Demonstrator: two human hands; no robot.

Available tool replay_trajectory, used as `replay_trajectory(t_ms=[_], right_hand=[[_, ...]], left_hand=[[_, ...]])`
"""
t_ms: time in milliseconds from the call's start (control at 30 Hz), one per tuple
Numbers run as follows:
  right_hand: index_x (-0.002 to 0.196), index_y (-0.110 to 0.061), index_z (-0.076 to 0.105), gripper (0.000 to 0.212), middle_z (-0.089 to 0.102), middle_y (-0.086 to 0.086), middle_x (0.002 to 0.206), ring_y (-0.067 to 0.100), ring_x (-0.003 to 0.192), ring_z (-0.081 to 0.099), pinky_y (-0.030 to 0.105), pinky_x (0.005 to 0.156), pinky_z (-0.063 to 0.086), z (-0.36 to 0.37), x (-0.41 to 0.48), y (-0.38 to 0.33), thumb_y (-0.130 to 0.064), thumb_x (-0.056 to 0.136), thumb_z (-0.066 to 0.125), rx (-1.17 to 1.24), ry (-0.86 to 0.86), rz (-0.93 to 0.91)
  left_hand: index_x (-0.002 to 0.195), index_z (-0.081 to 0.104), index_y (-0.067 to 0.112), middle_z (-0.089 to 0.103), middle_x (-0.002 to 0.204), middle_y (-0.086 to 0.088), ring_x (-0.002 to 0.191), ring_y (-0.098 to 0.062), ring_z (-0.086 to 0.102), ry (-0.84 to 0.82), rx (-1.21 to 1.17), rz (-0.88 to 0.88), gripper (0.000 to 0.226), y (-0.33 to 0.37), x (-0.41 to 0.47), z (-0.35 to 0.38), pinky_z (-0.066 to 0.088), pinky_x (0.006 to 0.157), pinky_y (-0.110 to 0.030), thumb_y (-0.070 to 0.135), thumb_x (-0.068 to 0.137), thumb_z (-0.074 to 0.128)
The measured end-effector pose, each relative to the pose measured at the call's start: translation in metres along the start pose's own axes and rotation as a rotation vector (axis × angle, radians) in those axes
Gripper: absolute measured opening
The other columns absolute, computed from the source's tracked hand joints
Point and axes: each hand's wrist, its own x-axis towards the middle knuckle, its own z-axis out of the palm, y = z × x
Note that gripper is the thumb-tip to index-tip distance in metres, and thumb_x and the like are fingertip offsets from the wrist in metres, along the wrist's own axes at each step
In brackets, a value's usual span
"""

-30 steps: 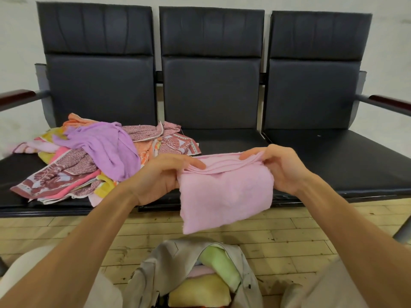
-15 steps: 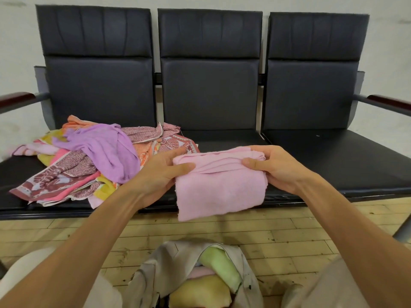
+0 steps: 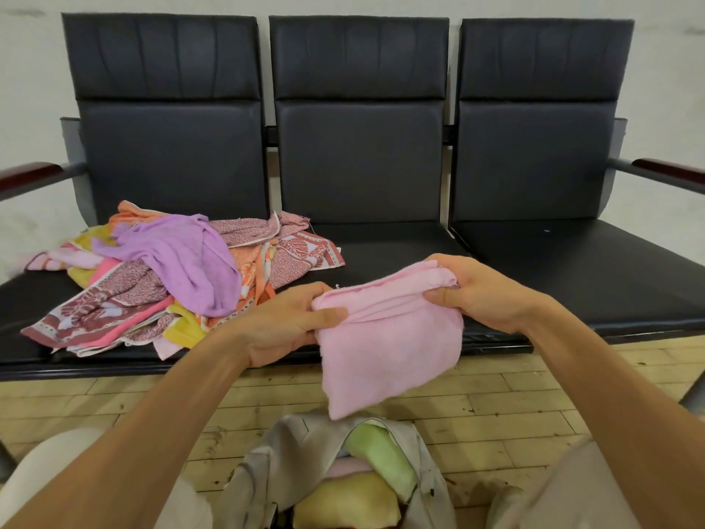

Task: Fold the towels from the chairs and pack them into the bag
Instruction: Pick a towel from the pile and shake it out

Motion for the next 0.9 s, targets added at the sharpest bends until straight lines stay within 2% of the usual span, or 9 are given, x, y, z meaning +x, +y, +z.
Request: replay_trajectory(t_ms=[67, 133, 267, 400, 500, 633, 733, 800, 900], right_hand=[[0.122, -0.018, 0.056, 0.026, 0.060, -0.001, 0.116, 0.014, 0.108, 0.060, 0.029, 0.087, 0.055, 0.000, -0.001, 0.000, -0.012, 0.096, 0.056, -0.080, -0.009, -0.012], [0.124, -0.018, 0.053, 0.028, 0.059, -0.001, 0.118, 0.012, 0.107, 0.061, 0.035, 0.090, 0.056, 0.000, -0.002, 0.000, -0.013, 0.097, 0.055, -0.052, -0.017, -0.015], [0.122, -0.018, 0.052, 0.029, 0.061, -0.003, 0.113, 0.011, 0.102, 0.064, 0.034, 0.077, 0.060, 0.000, -0.001, -0.003, -0.010, 0.094, 0.058, 0.003, 0.032, -0.078], [0.122, -0.012, 0.060, 0.033, 0.067, -0.003, 0.112, 0.014, 0.103, 0.066, 0.024, 0.074, 0.056, 0.001, -0.001, -0.006, 0.000, 0.092, 0.059, 0.214, 0.068, -0.150], [0.118, -0.013, 0.065, 0.029, 0.070, -0.002, 0.111, 0.014, 0.102, 0.068, 0.023, 0.073, 0.055, 0.003, -0.002, -0.007, -0.002, 0.091, 0.060, 0.339, 0.088, -0.106], [0.112, -0.011, 0.068, 0.025, 0.069, 0.006, 0.111, 0.021, 0.102, 0.067, 0.028, 0.072, 0.056, 0.007, 0.000, -0.007, -0.004, 0.091, 0.057, 0.435, 0.068, 0.008], [0.111, -0.002, 0.068, 0.035, 0.069, 0.009, 0.106, 0.024, 0.098, 0.067, 0.033, 0.077, 0.056, 0.010, 0.001, -0.012, -0.027, 0.089, 0.056, 0.532, 0.056, 0.060], [0.098, -0.006, 0.071, 0.040, 0.071, 0.007, 0.094, 0.022, 0.089, 0.068, 0.035, 0.076, 0.054, 0.013, 0.003, -0.013, -0.040, 0.094, 0.051, 0.488, 0.147, 0.125], [0.090, -0.012, 0.074, 0.033, 0.074, 0.002, 0.090, 0.018, 0.084, 0.070, 0.029, 0.068, 0.056, 0.017, 0.006, -0.010, -0.035, 0.098, 0.052, 0.437, 0.254, 0.141]], left_hand=[[0.120, 0.050, 0.005, 0.065, 0.114, -0.008, 0.102, -0.017, 0.064, -0.008, 0.053, 0.013, 0.035, -0.001, 0.000, 0.002, 0.055, 0.083, -0.035, 0.017, 0.090, 0.060], [0.114, 0.048, 0.012, 0.064, 0.110, -0.007, 0.098, -0.016, 0.063, 0.013, 0.089, 0.072, 0.022, 0.001, -0.001, 0.004, 0.055, 0.078, -0.037, 0.019, 0.094, 0.055], [0.110, 0.049, 0.025, 0.064, 0.111, -0.002, 0.098, -0.020, 0.067, 0.088, 0.142, 0.197, 0.015, 0.006, -0.001, 0.002, 0.057, 0.078, -0.046, 0.020, 0.096, 0.052], [0.107, 0.057, 0.027, 0.069, 0.091, 0.011, 0.082, -0.009, 0.067, 0.175, 0.077, 0.341, 0.021, 0.008, -0.002, 0.005, 0.056, 0.067, -0.033, 0.011, 0.095, 0.054], [0.100, 0.066, 0.031, 0.071, 0.096, 0.004, 0.082, -0.009, 0.067, 0.199, -0.037, 0.357, 0.030, 0.010, -0.002, 0.006, 0.053, 0.062, -0.023, 0.003, 0.092, 0.057], [0.095, 0.070, 0.023, 0.070, 0.090, 0.002, 0.074, -0.007, 0.066, 0.179, -0.128, 0.302, 0.029, 0.013, -0.004, 0.004, 0.051, 0.056, -0.017, -0.003, 0.089, 0.058], [0.094, 0.071, 0.018, 0.071, 0.087, 0.001, 0.072, -0.007, 0.066, 0.148, -0.165, 0.269, 0.030, 0.015, -0.005, 0.000, 0.051, 0.054, -0.017, -0.007, 0.089, 0.055], [0.088, 0.075, 0.017, 0.072, 0.089, -0.002, 0.076, -0.011, 0.067, 0.105, -0.201, 0.253, 0.028, 0.015, -0.004, -0.001, 0.053, 0.057, -0.019, -0.003, 0.086, 0.056], [0.078, 0.078, 0.017, 0.074, 0.091, 0.002, 0.078, -0.011, 0.068, 0.127, -0.208, 0.242, 0.024, 0.013, -0.002, 0.004, 0.057, 0.063, -0.022, 0.018, 0.087, 0.056]])
